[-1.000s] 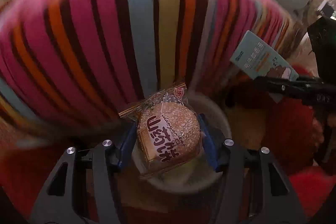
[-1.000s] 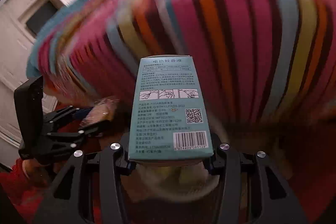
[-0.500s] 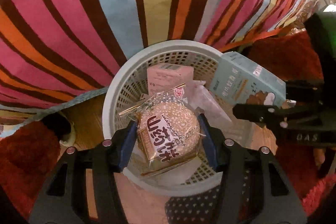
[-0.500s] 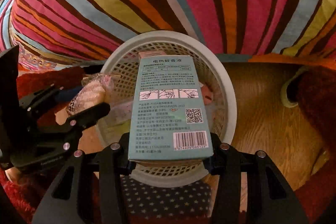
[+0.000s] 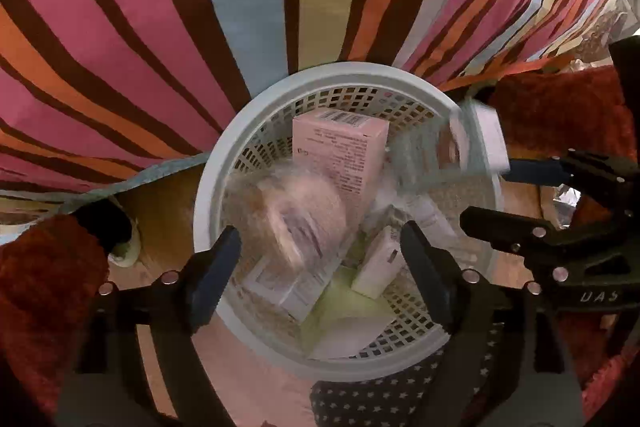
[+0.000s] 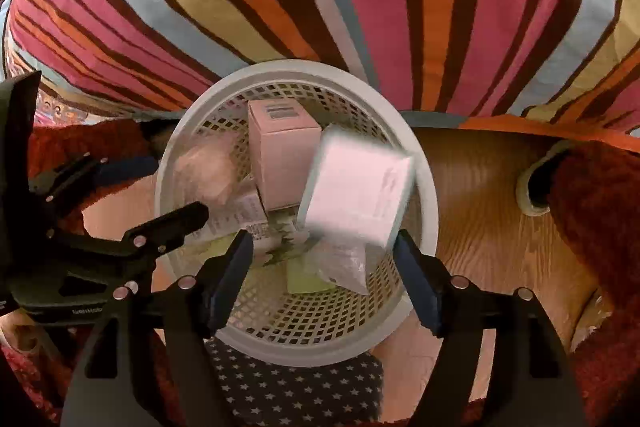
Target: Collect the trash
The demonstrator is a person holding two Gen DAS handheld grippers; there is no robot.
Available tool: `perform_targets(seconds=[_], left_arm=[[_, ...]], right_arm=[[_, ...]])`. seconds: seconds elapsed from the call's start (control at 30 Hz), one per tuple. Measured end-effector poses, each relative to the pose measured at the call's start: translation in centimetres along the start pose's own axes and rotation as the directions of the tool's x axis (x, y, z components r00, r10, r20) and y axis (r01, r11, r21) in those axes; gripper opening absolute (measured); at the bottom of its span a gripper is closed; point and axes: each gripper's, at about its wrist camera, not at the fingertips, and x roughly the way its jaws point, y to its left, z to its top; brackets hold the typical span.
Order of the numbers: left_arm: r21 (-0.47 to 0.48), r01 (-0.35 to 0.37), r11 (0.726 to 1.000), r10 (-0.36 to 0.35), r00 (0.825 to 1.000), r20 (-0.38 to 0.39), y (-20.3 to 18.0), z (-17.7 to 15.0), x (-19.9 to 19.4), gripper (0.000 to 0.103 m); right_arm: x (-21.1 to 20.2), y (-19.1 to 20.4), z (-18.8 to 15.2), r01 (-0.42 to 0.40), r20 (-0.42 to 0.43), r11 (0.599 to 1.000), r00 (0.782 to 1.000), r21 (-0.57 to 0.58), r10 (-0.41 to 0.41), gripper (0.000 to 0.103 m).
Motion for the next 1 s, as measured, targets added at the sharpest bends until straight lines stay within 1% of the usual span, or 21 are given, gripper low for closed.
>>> perform_targets(seconds=[0.23, 0.4, 0.5, 0.63, 0.67, 0.7, 0.73, 0.77, 0.9, 1.0], left_arm=[[-0.019, 0.021, 1.0, -0.021, 1.0, 0.016, 0.6, -0.2, -0.1, 0.082], [-0.047, 0.027, 0.999, -0.025, 0.999, 0.045, 0.9, -0.2, -0.6, 0.082], [-0.064, 0.039, 0.997, -0.034, 0.996, 0.083, 1.2, -0.2, -1.6, 0.082], [-0.065, 0.053, 0.996, -0.041, 0.984, 0.176, 1.1, -0.4, -4.1, 0.082], [-0.062, 0.044, 0.997, -0.032, 0.982, 0.185, 1.0, -0.4, -4.6, 0.088], [-0.057, 0.031, 0.998, -0.019, 0.98, 0.198, 0.8, -0.4, -5.2, 0.09], [-0.053, 0.023, 0.998, -0.011, 0.977, 0.211, 0.7, -0.5, -5.9, 0.09], [-0.052, 0.021, 0.998, -0.009, 0.976, 0.219, 0.6, -0.5, -6.4, 0.09], [-0.072, 0.008, 0.997, 0.009, 0.972, 0.233, 0.4, -0.7, -8.4, 0.09], [-0.092, -0.012, 0.996, 0.035, 0.968, 0.25, 0.5, -1.0, -9.7, 0.09]], right_arm=[[-0.5, -0.6, -0.2, -0.013, 0.015, 1.0, 1.0, 0.009, 0.013, 0.069], [-1.5, -1.2, -0.6, -0.018, 0.027, 0.999, 0.999, 0.049, 0.017, 0.069], [-2.8, -1.8, -1.1, -0.015, 0.04, 0.997, 0.999, 0.074, 0.012, 0.069], [-5.0, -1.6, -1.5, -0.03, 0.078, 0.996, 0.997, 0.084, 0.024, 0.069], [-5.6, -1.3, -1.6, -0.04, 0.088, 0.996, 0.996, 0.081, 0.033, 0.07], [-6.0, -0.9, -1.6, -0.041, 0.097, 0.996, 0.995, 0.076, 0.034, 0.078], [-6.4, -0.5, -1.6, -0.038, 0.106, 0.997, 0.994, 0.067, 0.03, 0.085], [-6.6, 0.2, -1.6, -0.023, 0.106, 0.998, 0.994, 0.054, 0.017, 0.096], [-7.8, 2.4, -1.2, -0.006, 0.128, 1.0, 0.992, 0.004, 0.006, 0.096], [-8.8, 2.9, -0.6, 0.013, 0.151, 1.0, 0.988, 0.021, -0.016, 0.095]])
